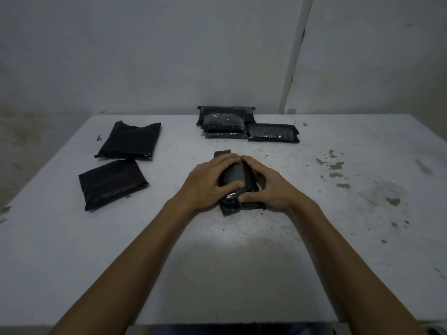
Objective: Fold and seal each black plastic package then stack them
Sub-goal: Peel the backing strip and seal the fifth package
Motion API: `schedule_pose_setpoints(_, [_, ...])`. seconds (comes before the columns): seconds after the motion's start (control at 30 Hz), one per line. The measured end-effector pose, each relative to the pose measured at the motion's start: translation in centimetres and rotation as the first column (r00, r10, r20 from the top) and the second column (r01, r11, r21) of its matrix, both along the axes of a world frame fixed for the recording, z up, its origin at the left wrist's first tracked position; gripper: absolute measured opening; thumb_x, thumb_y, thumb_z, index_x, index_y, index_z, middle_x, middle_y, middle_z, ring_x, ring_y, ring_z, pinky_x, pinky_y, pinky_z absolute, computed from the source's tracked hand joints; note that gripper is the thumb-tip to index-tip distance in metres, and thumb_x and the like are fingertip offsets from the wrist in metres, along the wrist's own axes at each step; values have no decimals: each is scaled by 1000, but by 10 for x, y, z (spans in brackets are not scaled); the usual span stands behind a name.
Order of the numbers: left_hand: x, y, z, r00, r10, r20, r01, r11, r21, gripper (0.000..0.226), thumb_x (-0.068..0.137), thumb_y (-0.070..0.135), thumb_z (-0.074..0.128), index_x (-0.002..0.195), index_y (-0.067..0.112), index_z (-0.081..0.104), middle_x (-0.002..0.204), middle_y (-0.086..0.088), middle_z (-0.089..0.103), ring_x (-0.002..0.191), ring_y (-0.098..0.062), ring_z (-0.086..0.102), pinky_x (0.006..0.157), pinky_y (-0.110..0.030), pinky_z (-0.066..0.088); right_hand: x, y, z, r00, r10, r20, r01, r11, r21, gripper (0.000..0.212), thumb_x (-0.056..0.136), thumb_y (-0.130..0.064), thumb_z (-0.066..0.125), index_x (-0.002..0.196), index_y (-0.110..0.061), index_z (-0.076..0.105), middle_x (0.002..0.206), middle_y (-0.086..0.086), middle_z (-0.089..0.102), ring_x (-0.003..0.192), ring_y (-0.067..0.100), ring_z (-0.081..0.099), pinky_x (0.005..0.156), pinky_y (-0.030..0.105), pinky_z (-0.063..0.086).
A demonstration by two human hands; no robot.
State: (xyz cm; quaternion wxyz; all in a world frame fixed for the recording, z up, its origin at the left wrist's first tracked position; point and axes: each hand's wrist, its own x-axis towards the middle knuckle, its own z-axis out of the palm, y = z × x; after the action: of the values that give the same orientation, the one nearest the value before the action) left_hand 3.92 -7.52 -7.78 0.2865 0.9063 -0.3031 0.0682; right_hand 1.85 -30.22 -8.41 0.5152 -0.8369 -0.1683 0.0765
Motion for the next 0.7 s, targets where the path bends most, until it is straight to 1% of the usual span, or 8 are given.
schedule_pose_setpoints(0.07, [0, 1, 0, 1000, -7, 0, 7, 1000, -19, 70, 91, 68, 55, 150, 31, 46, 155, 11, 46, 135, -10, 48, 107, -41, 49, -2, 0, 1, 1000, 15, -11, -15, 1000, 13, 102, 72, -26, 93, 155, -32, 34, 152, -27, 37, 136, -14, 40, 110, 15, 40])
schedule_pose_setpoints(0.13, [1, -1, 1, 1000, 1, -9, -1, 1000, -26, 71, 89, 69, 57, 149, 32, 46, 153, 11, 48, 136, -10, 46, 108, -45, 47, -3, -1, 2, 1000, 27, -8, -27, 1000, 12, 98, 77, -14, 90, 154, -34, 32, 149, -26, 38, 130, -18, 43, 104, 12, 43])
schedule_pose_setpoints(0.23, [4, -3, 0, 1000, 5, -25, -6, 1000, -2, 74, 88, 72, 56, 151, 35, 41, 153, 12, 46, 137, -10, 44, 109, -50, 45, -3, 0, 9, 998, 4, -60, 4, 992, 124, 71, 89, 0, 71, 150, -27, 46, 145, -8, 51, 124, 6, 61, 97, 27, 55])
schedule_pose_setpoints(0.27, [5, -3, -1, 999, 8, -39, -9, 1000, -1, 75, 87, 73, 56, 151, 36, 39, 153, 12, 45, 136, -10, 44, 109, -50, 45, -4, 1, 12, 999, -49, 1, 49, 992, 113, 61, 91, 2, 66, 145, -22, 53, 140, -4, 56, 120, 6, 63, 95, 26, 56])
schedule_pose_setpoints(0.33, [7, -3, -2, 997, 18, -77, -18, 1000, 0, 78, 86, 74, 56, 151, 37, 38, 153, 13, 45, 135, -9, 45, 110, -51, 44, -2, 6, 16, 945, -182, 272, 185, 983, 16, 44, 93, 2, 64, 132, -18, 66, 128, -4, 65, 116, 0, 63, 99, 23, 53])
schedule_pose_setpoints(0.4, [10, -3, -1, 994, 24, -108, -22, 1000, 19, 81, 84, 78, 54, 153, 38, 36, 154, 15, 43, 137, -8, 43, 112, -54, 40, 2, 12, 18, 870, -172, 462, 208, 978, -28, 32, 92, 0, 68, 119, -14, 75, 118, -2, 71, 112, 6, 65, 101, 23, 50])
schedule_pose_setpoints(0.57, [15, 1, 1, 984, 4, -179, 23, 989, 148, 95, 86, 83, 47, 163, 36, 17, 171, 15, 17, 158, -7, 9, 124, -65, 1, 11, 19, 17, 869, -66, 489, 168, 972, -166, 20, 90, -10, 75, 110, -13, 80, 114, -3, 73, 106, 3, 64, 98, 15, 48])
schedule_pose_setpoints(0.7, [16, 3, 2, 985, -19, -174, 57, 975, 213, 100, 86, 86, 39, 165, 33, 8, 173, 13, 8, 159, -11, -2, 122, -67, -10, 14, 18, 10, 889, -80, 452, 170, 972, -163, 22, 91, -15, 76, 113, -17, 79, 120, -10, 71, 114, 2, 62, 104, 18, 45])
